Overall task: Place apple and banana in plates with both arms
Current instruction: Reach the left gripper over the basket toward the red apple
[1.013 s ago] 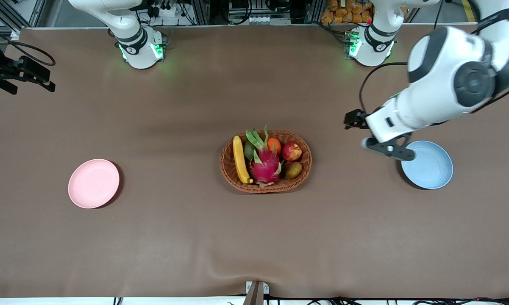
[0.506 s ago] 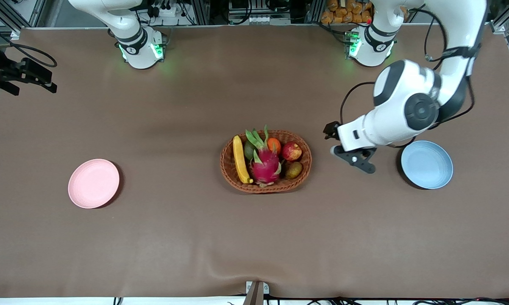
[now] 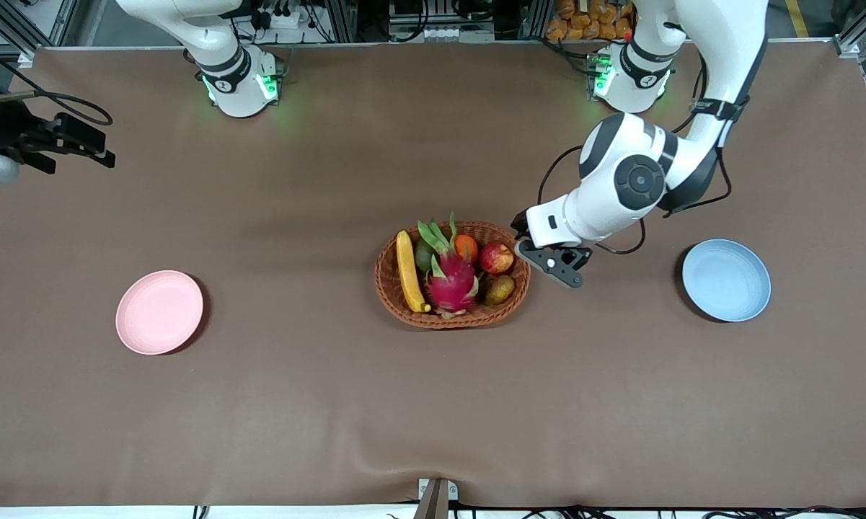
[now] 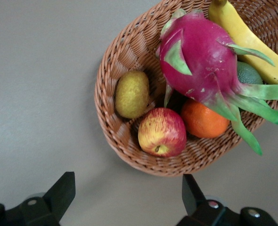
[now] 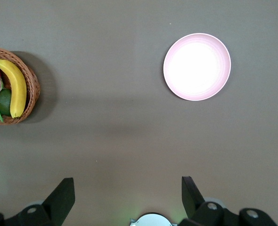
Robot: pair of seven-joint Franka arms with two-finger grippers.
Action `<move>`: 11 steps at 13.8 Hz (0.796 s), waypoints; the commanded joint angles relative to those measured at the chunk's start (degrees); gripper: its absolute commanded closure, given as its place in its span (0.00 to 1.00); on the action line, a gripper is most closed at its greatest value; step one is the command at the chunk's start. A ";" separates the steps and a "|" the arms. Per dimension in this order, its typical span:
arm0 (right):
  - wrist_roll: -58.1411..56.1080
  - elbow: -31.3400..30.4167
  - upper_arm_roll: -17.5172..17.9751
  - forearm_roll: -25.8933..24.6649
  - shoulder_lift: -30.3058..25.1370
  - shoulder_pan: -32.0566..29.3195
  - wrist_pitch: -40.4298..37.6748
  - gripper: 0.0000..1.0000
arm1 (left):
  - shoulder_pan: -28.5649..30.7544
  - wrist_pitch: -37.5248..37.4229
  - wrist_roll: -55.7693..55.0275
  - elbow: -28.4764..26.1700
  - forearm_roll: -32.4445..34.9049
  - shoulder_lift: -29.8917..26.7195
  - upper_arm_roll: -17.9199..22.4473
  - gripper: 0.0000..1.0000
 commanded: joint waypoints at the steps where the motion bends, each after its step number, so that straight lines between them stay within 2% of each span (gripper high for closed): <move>1: -0.42 0.03 -0.10 0.65 0.15 0.61 0.32 0.00 | -0.32 4.36 -0.22 -0.58 -0.03 2.14 -0.10 0.00; 6: -0.42 -0.06 -0.10 2.67 1.30 1.05 1.28 0.00 | -3.57 11.66 -3.03 -0.49 -0.20 6.72 -0.10 0.00; 11: -0.42 -0.06 -0.10 2.67 1.56 1.41 1.55 0.00 | -4.98 13.51 -5.50 -0.58 -0.20 8.92 -0.01 0.00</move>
